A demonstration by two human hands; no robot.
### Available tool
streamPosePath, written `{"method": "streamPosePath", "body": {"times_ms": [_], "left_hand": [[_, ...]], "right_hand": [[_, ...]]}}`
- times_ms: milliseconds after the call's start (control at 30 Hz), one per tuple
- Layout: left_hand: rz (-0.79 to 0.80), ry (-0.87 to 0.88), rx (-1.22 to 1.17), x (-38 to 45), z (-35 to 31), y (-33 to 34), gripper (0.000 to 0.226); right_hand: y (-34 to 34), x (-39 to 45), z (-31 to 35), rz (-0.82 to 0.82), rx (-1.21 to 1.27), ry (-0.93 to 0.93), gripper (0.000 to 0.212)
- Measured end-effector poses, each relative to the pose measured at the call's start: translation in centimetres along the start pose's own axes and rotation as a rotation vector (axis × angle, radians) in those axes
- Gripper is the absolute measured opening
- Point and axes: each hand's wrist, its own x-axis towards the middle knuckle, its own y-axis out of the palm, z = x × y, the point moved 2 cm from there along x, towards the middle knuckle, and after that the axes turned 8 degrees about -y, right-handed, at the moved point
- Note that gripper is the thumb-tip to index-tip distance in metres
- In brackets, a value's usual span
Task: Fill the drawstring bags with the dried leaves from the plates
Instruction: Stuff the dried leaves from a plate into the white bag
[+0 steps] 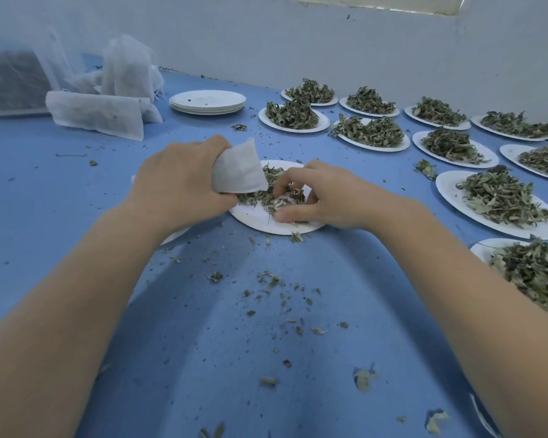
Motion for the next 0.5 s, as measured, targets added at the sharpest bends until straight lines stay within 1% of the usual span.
{"method": "streamPosePath", "body": {"times_ms": [100, 167, 233, 333, 367, 433, 500], "left_hand": [[0.003, 0.006, 0.011, 0.0, -0.1, 0.1, 0.045], [0.008, 0.007, 0.015, 0.0, 0.0, 0.1, 0.045], [0.012, 0.001, 0.01, 0.0, 0.0, 0.0, 0.046], [0.015, 0.001, 0.005, 0.1, 0.1, 0.0, 0.047], [0.017, 0.005, 0.006, 0.1, 0.1, 0.1, 0.047], [0.021, 0.011, 0.008, 0.0, 0.1, 0.2, 0.047], [0.02, 0.012, 0.008, 0.0, 0.1, 0.2, 0.047]], "right_hand": [[0.5, 0.3, -0.3, -0.088, -0.01, -0.016, 0.021], [0.5, 0.3, -0.2, -0.103, 0.0, -0.026, 0.022], [0.0, 0.0, 0.0, -0.059, 0.068, 0.003, 0.03], [-1.0, -0.7, 0.2, 0.091, 0.111, 0.009, 0.058], [-1.1, -0.9, 0.2, 0.131, 0.108, -0.006, 0.064], [-1.2, -1.2, 0.2, 0.165, 0.106, -0.026, 0.07], [-1.0, -1.1, 0.0, 0.151, 0.105, -0.03, 0.069]]}}
